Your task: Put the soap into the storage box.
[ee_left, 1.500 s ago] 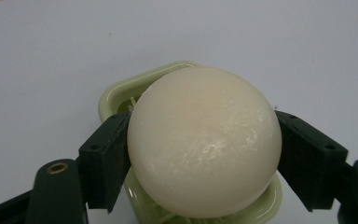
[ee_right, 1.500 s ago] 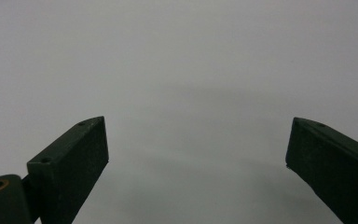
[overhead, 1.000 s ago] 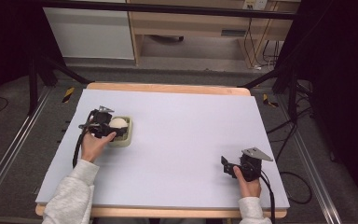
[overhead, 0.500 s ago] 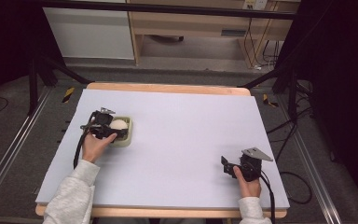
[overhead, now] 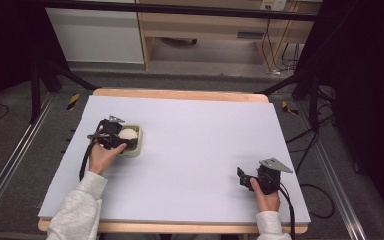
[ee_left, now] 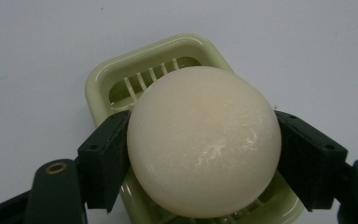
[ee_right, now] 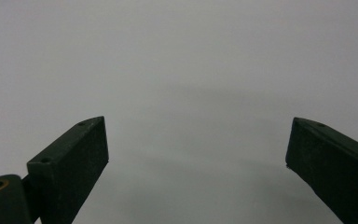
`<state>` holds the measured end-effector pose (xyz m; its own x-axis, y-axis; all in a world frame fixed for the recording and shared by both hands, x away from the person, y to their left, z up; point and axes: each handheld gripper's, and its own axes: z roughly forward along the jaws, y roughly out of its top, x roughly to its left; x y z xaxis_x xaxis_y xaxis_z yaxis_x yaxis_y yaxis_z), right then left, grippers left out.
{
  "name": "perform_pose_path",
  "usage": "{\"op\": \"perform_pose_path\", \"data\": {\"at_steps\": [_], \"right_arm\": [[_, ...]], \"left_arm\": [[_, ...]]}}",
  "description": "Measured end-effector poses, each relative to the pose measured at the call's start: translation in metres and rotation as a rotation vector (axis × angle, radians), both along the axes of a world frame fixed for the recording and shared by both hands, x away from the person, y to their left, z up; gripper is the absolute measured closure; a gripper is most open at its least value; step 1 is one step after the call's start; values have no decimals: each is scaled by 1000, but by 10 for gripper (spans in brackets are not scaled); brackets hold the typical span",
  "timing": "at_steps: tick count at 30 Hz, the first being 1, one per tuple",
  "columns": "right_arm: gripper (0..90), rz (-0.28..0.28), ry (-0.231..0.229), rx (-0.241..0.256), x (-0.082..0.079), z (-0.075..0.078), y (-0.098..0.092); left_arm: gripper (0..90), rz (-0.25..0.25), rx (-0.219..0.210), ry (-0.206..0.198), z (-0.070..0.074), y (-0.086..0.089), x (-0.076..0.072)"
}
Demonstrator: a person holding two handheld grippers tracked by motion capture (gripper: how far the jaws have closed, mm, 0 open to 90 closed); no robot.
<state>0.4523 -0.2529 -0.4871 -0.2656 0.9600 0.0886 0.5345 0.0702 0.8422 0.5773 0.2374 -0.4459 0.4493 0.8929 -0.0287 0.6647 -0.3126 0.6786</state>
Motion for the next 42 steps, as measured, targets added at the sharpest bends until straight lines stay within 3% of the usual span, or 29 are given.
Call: {"op": "perform_pose_path", "data": {"at_steps": [3,6,13,22,28,33,42], "right_arm": [[61,1,-2,-3,0,0,0],[61,0,0,-2,0,0,0],[60,0,0,0,0,0,0],[61,-4,-3,8,0,0,-1],[60,-4,-4,11,0,0,-2],[60,-6,-6,14,-1,0,-2],[57,-7,-11,14,-1,0,-2]], "left_arm": [[236,0,8,-5,1,0,0],[224,10,-44,-28,6,5,-2],[204,9,-66,-52,15,6,-8],[221,-31,-105,-108,28,-4,-31],[256,-36,-116,-149,30,-5,-47],[266,-34,-121,-157,29,-1,-62],[234,25,-121,-173,14,14,-88]]}}
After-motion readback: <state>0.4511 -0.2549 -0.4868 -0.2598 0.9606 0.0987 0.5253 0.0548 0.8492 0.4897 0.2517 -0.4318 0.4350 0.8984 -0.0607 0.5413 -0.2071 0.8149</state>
